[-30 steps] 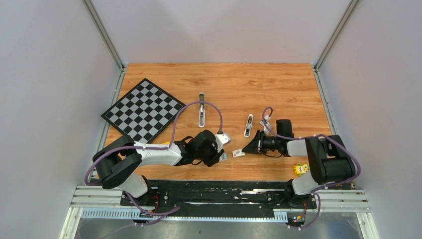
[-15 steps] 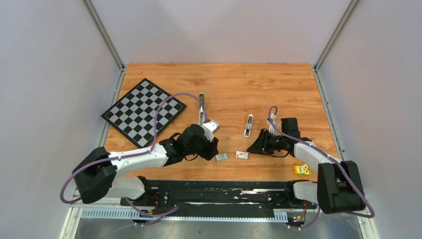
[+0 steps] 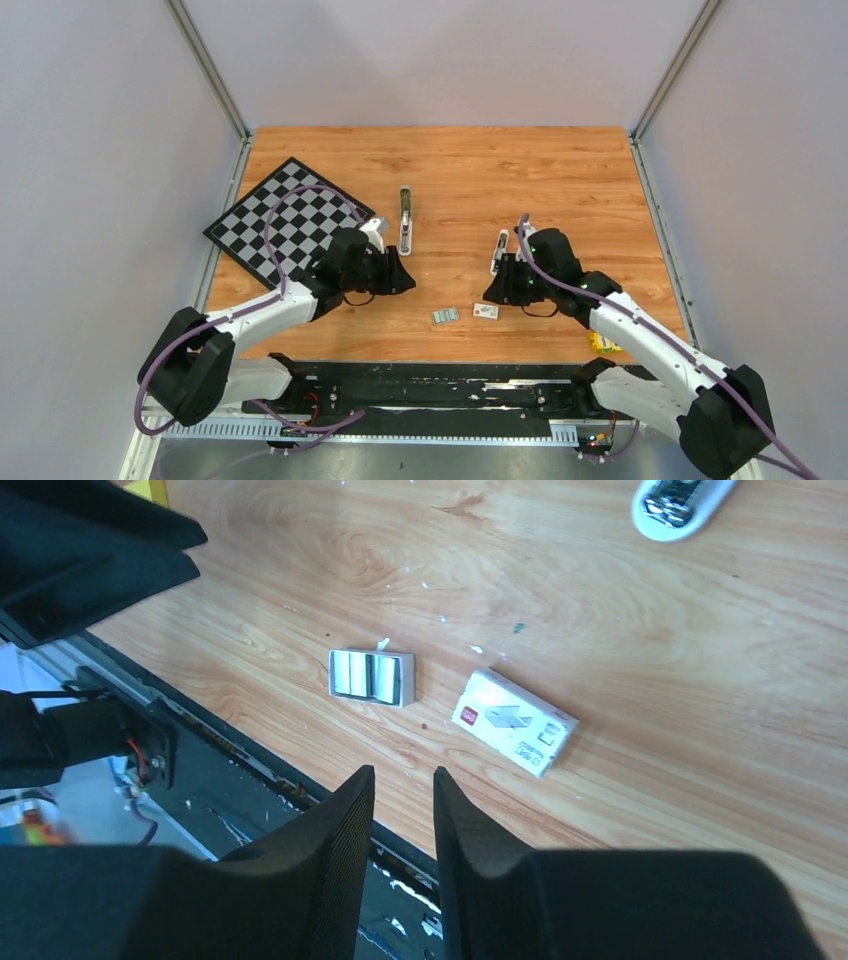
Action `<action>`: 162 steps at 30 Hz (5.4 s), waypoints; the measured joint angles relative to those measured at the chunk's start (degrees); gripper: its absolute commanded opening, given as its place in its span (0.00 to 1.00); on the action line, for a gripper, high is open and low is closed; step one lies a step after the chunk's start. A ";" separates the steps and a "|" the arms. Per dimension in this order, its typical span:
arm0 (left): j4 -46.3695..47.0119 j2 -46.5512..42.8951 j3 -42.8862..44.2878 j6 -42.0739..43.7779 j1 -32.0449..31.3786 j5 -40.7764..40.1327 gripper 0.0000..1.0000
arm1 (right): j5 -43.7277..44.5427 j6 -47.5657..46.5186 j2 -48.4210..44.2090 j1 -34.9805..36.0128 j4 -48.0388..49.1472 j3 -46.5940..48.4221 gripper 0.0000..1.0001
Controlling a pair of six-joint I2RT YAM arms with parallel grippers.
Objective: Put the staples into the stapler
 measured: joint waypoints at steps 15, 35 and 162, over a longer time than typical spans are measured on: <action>-18.38 -23.93 9.79 5.05 7.43 -8.28 0.73 | 19.26 2.69 21.22 22.40 -2.84 14.03 0.31; -26.80 -30.80 10.64 10.71 7.43 -11.91 0.75 | 24.90 5.03 33.27 27.87 -3.26 19.82 0.31; -7.85 -8.41 0.02 6.82 7.41 10.27 0.81 | 34.73 5.40 32.06 4.28 -3.93 20.00 0.20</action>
